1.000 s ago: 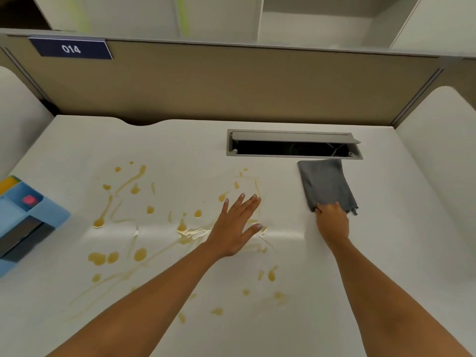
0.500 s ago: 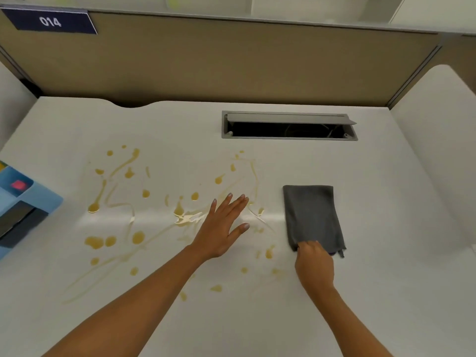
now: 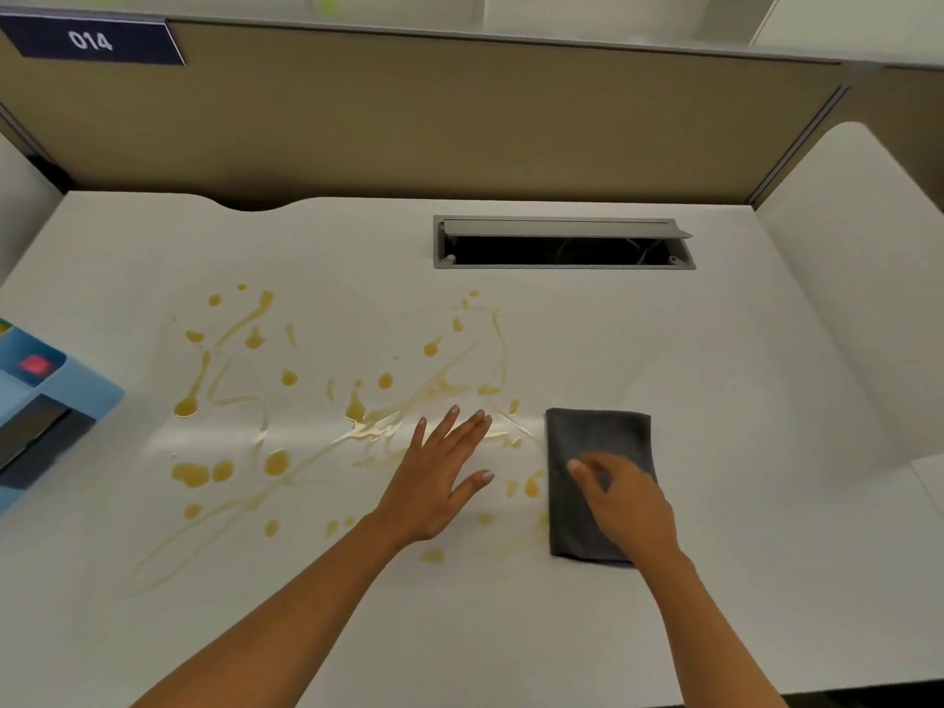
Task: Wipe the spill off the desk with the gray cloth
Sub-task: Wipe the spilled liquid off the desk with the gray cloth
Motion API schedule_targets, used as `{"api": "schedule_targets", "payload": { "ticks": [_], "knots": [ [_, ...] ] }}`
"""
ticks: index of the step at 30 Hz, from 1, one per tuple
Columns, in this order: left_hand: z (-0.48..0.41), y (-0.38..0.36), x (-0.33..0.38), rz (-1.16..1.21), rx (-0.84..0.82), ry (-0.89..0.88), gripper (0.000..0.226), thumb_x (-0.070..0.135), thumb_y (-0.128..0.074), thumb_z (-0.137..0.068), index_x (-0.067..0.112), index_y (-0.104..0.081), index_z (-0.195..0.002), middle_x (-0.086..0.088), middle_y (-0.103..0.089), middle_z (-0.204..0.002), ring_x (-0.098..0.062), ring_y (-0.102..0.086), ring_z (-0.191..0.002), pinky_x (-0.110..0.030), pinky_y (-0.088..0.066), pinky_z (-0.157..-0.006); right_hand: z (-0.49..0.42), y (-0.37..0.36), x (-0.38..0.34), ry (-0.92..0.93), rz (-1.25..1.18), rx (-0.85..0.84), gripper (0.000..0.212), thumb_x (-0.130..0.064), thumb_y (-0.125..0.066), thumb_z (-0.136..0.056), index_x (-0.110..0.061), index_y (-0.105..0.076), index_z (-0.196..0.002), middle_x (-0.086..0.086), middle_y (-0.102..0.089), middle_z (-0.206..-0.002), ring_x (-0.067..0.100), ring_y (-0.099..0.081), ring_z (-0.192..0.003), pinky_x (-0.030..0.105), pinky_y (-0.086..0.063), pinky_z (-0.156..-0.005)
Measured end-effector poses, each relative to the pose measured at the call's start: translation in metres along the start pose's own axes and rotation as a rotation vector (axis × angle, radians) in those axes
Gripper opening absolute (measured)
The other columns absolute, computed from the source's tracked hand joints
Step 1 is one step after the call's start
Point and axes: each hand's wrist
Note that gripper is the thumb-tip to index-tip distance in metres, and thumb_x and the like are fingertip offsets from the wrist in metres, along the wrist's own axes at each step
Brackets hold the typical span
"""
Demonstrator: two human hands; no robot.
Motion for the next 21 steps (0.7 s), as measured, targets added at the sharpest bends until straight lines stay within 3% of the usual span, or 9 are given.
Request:
{"api": "schedule_targets", "payload": {
  "ticks": [1,3,6,12,17,21],
  "knots": [
    [0.001,0.002,-0.001,-0.008,0.001,0.003,0.063,0.057,-0.023,-0.098,0.034,-0.002,-0.152,0.017,-0.003,-0.161,-0.004,0.016,-0.146,-0.043,0.005,-0.121,-0.007,-0.007,0.001,0.010,-0.054,0.044,0.051,-0.059,-0.045,-0.091,-0.026,-0.054,-0.130,-0.001,-0.058,-0.133,0.022,-0.053,-0.120,0.037,-0.046,-0.091],
    [0.002,0.004,-0.002,-0.007,0.006,0.013,0.063,0.057,-0.023,-0.098,0.034,-0.002,-0.152,0.017,-0.003,-0.161,-0.003,0.016,-0.146,-0.043,0.006,-0.121,-0.018,-0.026,0.003,0.004,-0.051,0.053,0.065,-0.057,-0.040,-0.093,-0.021,-0.033,-0.146,0.004,-0.033,-0.154,0.027,-0.025,-0.143,0.044,-0.027,-0.112],
    [0.005,0.006,-0.005,0.007,0.015,0.037,0.062,0.056,-0.026,-0.099,0.034,-0.004,-0.153,0.017,-0.003,-0.161,-0.003,0.016,-0.146,-0.043,0.006,-0.121,-0.021,-0.058,0.010,-0.005,0.143,0.063,0.073,-0.059,-0.031,-0.095,-0.021,-0.009,-0.153,0.003,-0.005,-0.162,0.027,0.001,-0.148,0.045,-0.002,-0.119],
    [0.008,0.007,-0.013,0.006,0.049,0.094,0.062,0.056,-0.025,-0.098,0.033,-0.004,-0.153,0.019,-0.002,-0.160,-0.003,0.016,-0.146,-0.041,0.008,-0.121,-0.025,-0.078,0.022,0.056,0.225,0.215,0.068,-0.059,-0.016,-0.093,-0.025,-0.020,-0.152,-0.001,-0.015,-0.160,0.028,-0.007,-0.148,0.042,-0.003,-0.119],
    [0.007,0.006,-0.020,0.014,0.064,0.136,0.062,0.057,-0.025,-0.098,0.035,-0.004,-0.152,0.021,0.000,-0.160,-0.001,0.017,-0.145,-0.040,0.008,-0.121,-0.054,-0.074,0.028,0.127,0.177,0.212,0.052,-0.042,-0.032,-0.101,-0.025,-0.027,-0.150,-0.003,-0.025,-0.158,0.025,-0.007,-0.148,0.042,-0.007,-0.120],
    [0.001,0.011,-0.024,-0.027,0.074,0.148,0.063,0.061,-0.019,-0.096,0.035,-0.005,-0.152,0.019,-0.003,-0.160,-0.004,0.017,-0.146,-0.040,0.008,-0.120,-0.103,-0.062,0.016,0.120,0.145,0.219,0.051,-0.041,-0.031,-0.102,-0.024,-0.027,-0.149,-0.004,-0.024,-0.158,0.024,-0.005,-0.148,0.040,-0.004,-0.121]
  ]
}}
Point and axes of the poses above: each hand's wrist, its own z-axis away from the middle knuckle, its own y-axis out of the back of the hand, x = y × z
